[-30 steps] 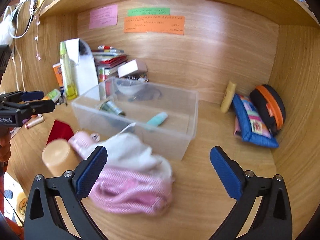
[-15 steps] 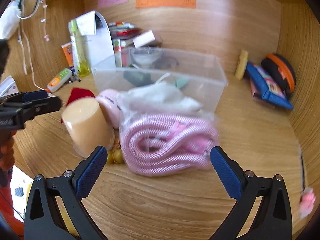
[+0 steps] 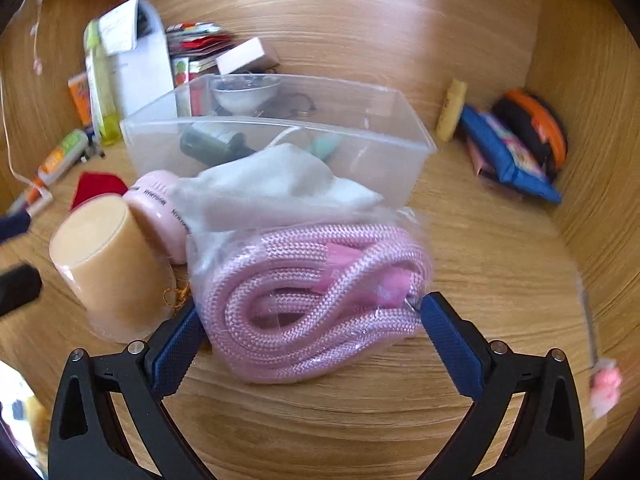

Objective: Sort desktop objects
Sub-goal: 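Grasp the cream candle jar with the left tool while the right grasps the pink rope bag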

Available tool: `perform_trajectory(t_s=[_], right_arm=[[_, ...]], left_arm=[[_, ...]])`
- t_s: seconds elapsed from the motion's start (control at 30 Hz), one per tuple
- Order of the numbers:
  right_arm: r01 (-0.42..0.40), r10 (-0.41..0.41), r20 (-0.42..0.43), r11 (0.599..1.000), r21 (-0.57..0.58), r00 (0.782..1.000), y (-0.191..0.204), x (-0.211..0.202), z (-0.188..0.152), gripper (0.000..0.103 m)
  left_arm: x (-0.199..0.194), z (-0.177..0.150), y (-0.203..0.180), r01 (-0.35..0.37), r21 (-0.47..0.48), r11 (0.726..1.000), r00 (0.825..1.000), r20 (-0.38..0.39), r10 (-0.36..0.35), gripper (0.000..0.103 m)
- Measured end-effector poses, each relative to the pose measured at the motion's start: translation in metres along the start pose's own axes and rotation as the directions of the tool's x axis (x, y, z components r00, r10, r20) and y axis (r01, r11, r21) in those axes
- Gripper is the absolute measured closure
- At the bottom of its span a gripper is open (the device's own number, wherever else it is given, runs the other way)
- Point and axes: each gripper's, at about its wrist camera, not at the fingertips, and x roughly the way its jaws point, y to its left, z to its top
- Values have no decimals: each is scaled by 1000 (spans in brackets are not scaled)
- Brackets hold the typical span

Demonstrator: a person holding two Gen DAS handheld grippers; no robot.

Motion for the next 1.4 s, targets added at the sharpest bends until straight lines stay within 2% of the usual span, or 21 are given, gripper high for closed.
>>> perform_trajectory(t_s=[0.17,0.37,0.47,0.57,0.67,0.73,0.8,0.93,1.07,1.13,1.3,1.4], right_arm=[[0,1,-17,996,86,1000,-32,-5,-4,2],[-28,36,-38,979,203,999,-65,-4,-11,1],[-54,74,-74,969,239,995,-73,5,-8,0],[-82,111,-108,966,245,988,-73,13,-5,0],[-52,79,-131,978,200,988,-67,19,-2,0],[-30,56,-150,984,173,987,-63,22,1,0],[-7,35,-156,985,175,987,-62,24,4,0],[31,-4,-166,986,164,986,-59,29,6,0],[20,5,-164,989,149,987,-62,28,5,0],[16,7,-161,990,141,987,-64,28,4,1],[-23,41,-139,992,124,989,-71,19,-2,23],[-53,70,-113,987,149,991,-78,11,-8,31]], left_arm=[[15,4,-13,35,24,999,999,-32,-34,8],[41,12,-21,69,-13,998,995,-71,-70,8],[48,14,-23,60,-35,998,995,-79,-62,8],[51,15,-21,53,-57,997,995,-80,-58,9],[47,16,-24,20,-45,999,998,-51,-22,9],[48,18,-23,24,-55,998,998,-59,-27,14],[52,19,-24,24,-56,998,997,-75,-28,27],[54,19,-27,1,-44,999,997,-73,-4,34],[53,17,-29,15,-28,1000,998,-69,-16,45],[52,17,-30,11,-23,1000,998,-64,-12,45],[49,14,-28,9,-28,1000,998,-56,-10,46],[45,12,-28,-5,-16,1000,999,-46,4,46]])
